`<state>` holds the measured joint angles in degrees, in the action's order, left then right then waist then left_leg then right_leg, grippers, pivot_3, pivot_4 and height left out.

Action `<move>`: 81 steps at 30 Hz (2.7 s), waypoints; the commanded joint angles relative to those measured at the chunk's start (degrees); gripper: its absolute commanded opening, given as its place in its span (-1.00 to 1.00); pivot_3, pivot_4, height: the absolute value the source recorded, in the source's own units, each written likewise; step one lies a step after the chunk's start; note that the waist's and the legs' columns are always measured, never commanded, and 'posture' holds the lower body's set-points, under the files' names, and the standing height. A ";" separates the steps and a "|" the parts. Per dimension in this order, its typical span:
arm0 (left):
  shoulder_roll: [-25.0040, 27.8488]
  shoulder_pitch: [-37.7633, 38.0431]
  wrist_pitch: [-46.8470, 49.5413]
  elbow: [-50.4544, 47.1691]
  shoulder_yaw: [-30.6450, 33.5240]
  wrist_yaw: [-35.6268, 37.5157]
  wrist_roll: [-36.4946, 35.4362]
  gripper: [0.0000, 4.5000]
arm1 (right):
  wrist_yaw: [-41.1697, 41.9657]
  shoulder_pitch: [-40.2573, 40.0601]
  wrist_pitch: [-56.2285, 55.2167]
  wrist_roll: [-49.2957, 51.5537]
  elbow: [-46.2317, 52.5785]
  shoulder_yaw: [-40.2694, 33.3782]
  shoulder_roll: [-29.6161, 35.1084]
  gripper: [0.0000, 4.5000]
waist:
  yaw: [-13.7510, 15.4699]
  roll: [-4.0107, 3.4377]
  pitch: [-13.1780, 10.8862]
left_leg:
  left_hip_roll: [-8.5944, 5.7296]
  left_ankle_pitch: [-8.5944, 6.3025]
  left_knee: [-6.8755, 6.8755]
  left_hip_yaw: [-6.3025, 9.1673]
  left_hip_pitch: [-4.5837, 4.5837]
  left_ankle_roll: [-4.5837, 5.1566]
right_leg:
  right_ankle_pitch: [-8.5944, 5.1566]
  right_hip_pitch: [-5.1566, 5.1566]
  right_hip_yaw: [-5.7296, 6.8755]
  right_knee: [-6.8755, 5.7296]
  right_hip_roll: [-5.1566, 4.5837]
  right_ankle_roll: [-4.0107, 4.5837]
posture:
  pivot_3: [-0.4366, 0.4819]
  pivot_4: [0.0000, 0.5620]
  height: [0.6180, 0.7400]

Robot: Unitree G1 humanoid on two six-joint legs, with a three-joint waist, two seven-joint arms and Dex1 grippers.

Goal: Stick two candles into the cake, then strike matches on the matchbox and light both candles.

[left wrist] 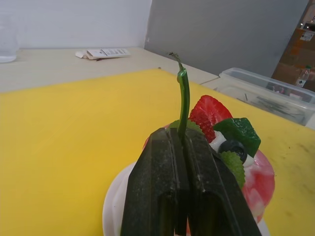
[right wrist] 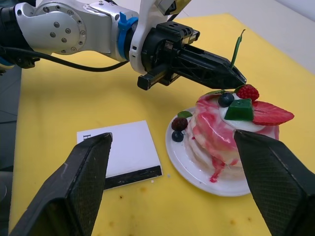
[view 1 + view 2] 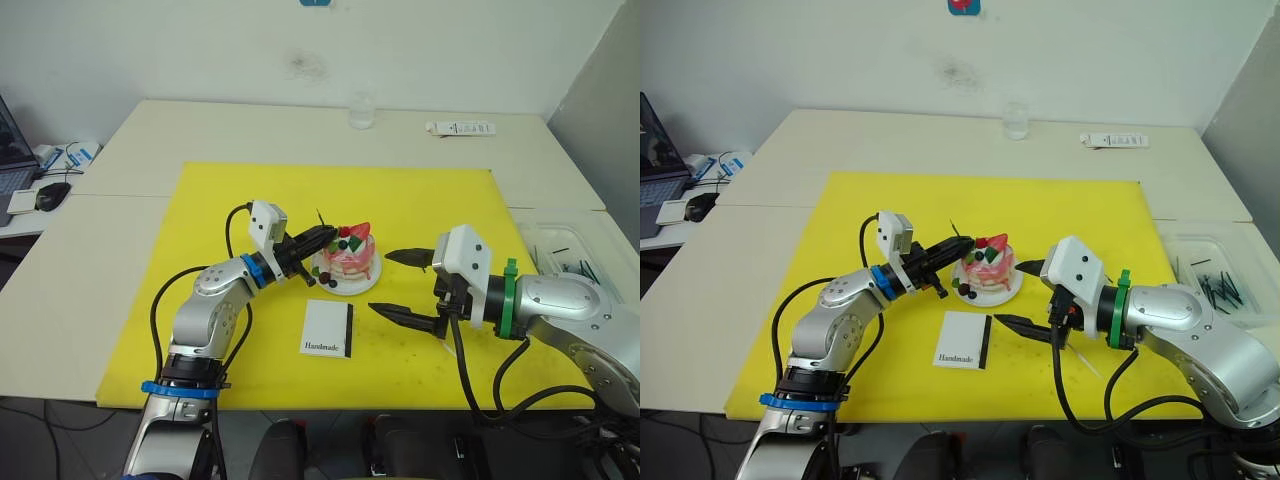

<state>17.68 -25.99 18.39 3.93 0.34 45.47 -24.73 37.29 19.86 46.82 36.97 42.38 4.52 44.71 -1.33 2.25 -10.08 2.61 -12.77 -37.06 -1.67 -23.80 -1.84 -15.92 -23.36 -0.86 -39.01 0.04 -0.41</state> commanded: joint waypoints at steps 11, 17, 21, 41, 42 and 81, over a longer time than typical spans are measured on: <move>3.28 1.54 3.81 -5.95 5.99 -2.37 -3.73 0.70 | -0.65 -0.07 -1.24 -0.49 1.66 -0.63 -1.15 0.84 | -0.09 0.00 0.00 | 0.02 0.00 0.01 0.01 0.00 0.00 | 0.00 0.00 0.01 0.00 0.00 0.00 | -0.05 -0.47 1.00; 7.00 1.99 7.72 -11.87 8.65 -3.16 -5.81 0.99 | -2.42 -0.20 -3.33 -2.65 1.10 -2.11 -2.66 0.84 | -0.12 0.00 0.00 | 0.02 0.00 0.00 0.01 0.00 0.00 | 0.00 0.00 0.01 0.00 0.00 -0.03 | -0.05 -0.47 1.00; 15.54 6.16 14.36 -18.93 10.38 1.70 -10.29 0.99 | -2.18 -2.31 -4.24 -2.64 1.52 -5.87 -1.58 0.84 | -0.32 0.00 0.00 | 0.07 0.00 0.03 -0.01 0.03 0.00 | 0.00 0.00 -0.02 0.01 -0.01 -0.02 | -0.05 -0.47 1.00; 22.40 24.52 18.59 -42.50 -3.42 7.04 -14.33 0.99 | 4.87 -40.43 -15.23 -14.50 -2.43 -20.18 4.75 0.84 | 1.02 -0.08 0.09 | 0.09 0.00 0.02 -0.11 0.44 0.01 | 0.06 0.25 -0.12 -0.03 -0.16 0.06 | -0.05 -0.47 1.00; 22.45 24.70 18.76 -42.75 -3.48 6.99 -14.77 0.99 | 4.79 -41.28 -15.72 -14.99 -2.86 -20.34 4.28 0.84 | 1.02 -0.10 0.10 | 0.09 0.00 0.03 -0.10 0.45 0.01 | 0.06 0.24 -0.12 -0.03 -0.14 0.06 | -0.05 -0.47 1.00; 21.09 23.72 20.27 -44.42 -6.02 2.70 -16.14 1.00 | 4.47 -43.89 -10.13 -13.54 1.22 -20.73 -0.39 -0.99 | 1.07 -0.13 0.16 | 0.06 0.00 0.05 -0.12 0.44 0.00 | 0.02 0.25 -0.14 0.01 -0.10 0.12 | -0.05 -0.47 1.00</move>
<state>38.92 -1.88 38.55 -38.04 -6.44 48.38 -39.42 40.98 -24.05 36.52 21.61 41.52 -13.38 44.02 -0.25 2.12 -9.92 2.67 -12.77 -37.01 -1.78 -23.36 -1.84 -15.89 -23.11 -1.00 -39.01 -0.05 -0.29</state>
